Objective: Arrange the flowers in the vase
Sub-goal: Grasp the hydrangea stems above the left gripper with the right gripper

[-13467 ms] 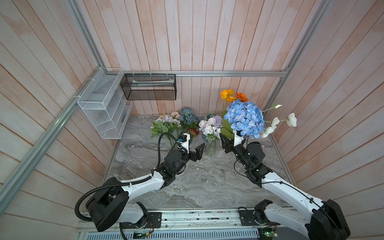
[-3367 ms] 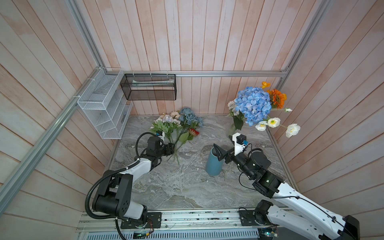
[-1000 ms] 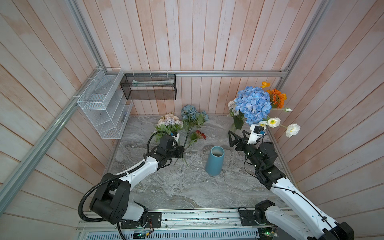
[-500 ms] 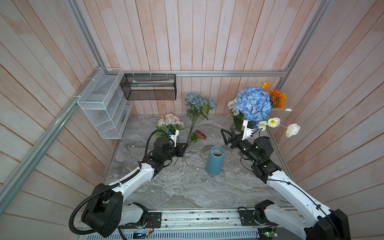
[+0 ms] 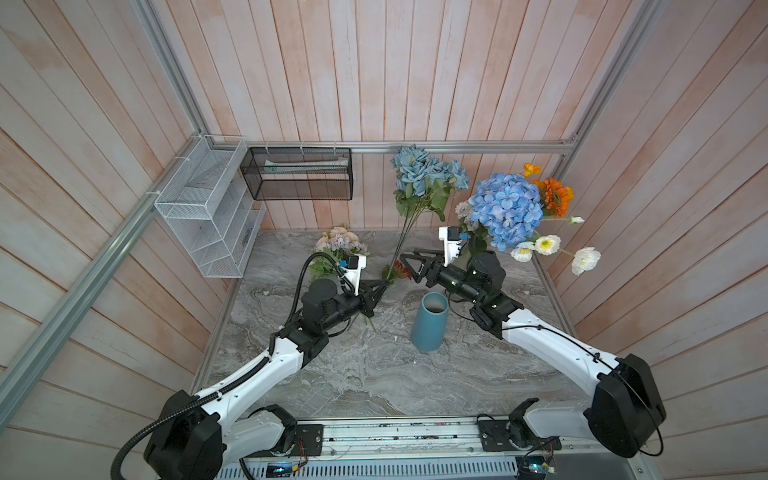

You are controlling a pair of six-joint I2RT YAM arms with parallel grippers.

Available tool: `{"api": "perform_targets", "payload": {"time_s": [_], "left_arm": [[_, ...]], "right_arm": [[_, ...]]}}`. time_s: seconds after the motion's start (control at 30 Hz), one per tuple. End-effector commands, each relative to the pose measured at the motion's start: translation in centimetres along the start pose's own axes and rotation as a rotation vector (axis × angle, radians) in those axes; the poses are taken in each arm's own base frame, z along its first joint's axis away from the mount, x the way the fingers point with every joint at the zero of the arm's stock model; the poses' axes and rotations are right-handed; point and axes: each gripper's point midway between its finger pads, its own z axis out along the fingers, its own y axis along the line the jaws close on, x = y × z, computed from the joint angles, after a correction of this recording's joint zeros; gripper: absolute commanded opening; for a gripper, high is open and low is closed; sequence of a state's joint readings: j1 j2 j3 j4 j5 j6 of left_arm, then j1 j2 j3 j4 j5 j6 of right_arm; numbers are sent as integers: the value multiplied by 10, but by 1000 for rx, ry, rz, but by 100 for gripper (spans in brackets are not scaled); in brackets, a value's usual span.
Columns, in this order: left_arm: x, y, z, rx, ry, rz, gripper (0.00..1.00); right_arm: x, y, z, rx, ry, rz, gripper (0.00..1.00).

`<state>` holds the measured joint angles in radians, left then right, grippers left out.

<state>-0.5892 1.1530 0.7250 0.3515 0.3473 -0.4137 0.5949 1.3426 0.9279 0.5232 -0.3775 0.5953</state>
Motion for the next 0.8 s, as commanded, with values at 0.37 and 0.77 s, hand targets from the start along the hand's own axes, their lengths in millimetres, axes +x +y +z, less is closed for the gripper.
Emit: {"api": "perform_targets", "payload": {"time_s": [0.37,0.77], "left_arm": [[-2,-19,-5,37,-45,108,0],[-3,-14,-6,0,-48,100,33]], "right_arm": [[-15,32,16,-186,-31,51,27],[-20,37,20,-197,-17,-9,0]]}}
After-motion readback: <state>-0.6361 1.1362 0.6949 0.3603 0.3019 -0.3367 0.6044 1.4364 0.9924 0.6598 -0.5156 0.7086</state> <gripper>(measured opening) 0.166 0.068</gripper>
